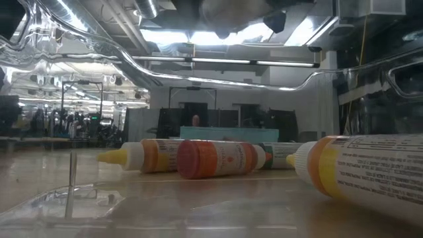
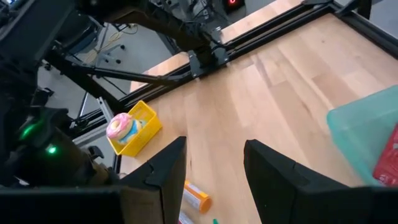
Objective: Pick & Place Food Item
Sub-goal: Put the top green food coloring bottle into the transparent bin
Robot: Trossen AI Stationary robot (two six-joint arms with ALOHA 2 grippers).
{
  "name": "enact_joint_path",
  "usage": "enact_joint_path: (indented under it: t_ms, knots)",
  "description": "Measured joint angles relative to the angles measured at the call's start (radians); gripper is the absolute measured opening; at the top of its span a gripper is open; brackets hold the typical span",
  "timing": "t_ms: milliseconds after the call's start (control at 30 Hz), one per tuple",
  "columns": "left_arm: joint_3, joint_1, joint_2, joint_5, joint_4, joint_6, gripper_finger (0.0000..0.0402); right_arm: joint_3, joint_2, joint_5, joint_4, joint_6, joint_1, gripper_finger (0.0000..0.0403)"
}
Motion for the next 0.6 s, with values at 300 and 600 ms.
enact_joint_path:
  t_ms: [300,600]
  knots:
    - [0.005,-0.02,0.01,0.075,0.147,0.005,0.0109,0.0,0.0,0.004,0.0,-0.034,-0.002,0.016]
    - [0.006,-0.028,0.091,0.117,0.197,0.004,0.0109,0.0,-0.001,0.004,0.0,-0.052,-0.01,0.016]
